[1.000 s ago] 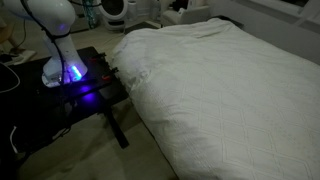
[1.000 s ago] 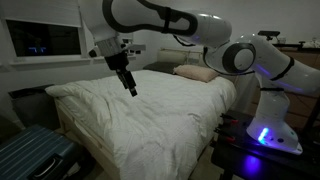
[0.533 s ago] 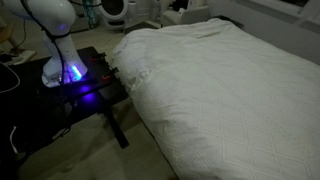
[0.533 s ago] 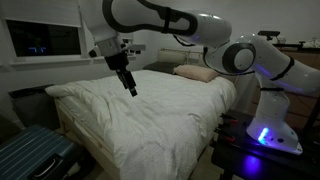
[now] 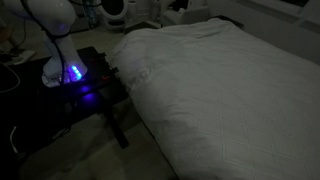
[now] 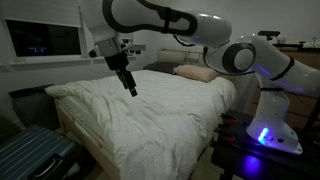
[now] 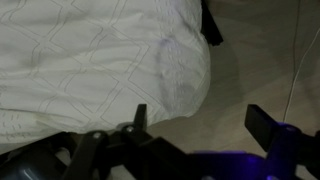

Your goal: Spread the corner of the bed well

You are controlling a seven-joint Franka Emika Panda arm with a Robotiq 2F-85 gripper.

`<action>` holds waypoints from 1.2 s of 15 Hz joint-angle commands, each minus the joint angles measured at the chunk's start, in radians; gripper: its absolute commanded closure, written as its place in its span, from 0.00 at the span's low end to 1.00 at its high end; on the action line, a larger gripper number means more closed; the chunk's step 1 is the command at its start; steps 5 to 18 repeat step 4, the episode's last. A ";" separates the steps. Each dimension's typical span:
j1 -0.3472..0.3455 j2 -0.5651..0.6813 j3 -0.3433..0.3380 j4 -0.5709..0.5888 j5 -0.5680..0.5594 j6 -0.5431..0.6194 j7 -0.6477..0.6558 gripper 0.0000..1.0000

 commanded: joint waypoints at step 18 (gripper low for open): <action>0.001 0.014 0.002 0.007 0.000 -0.008 -0.001 0.00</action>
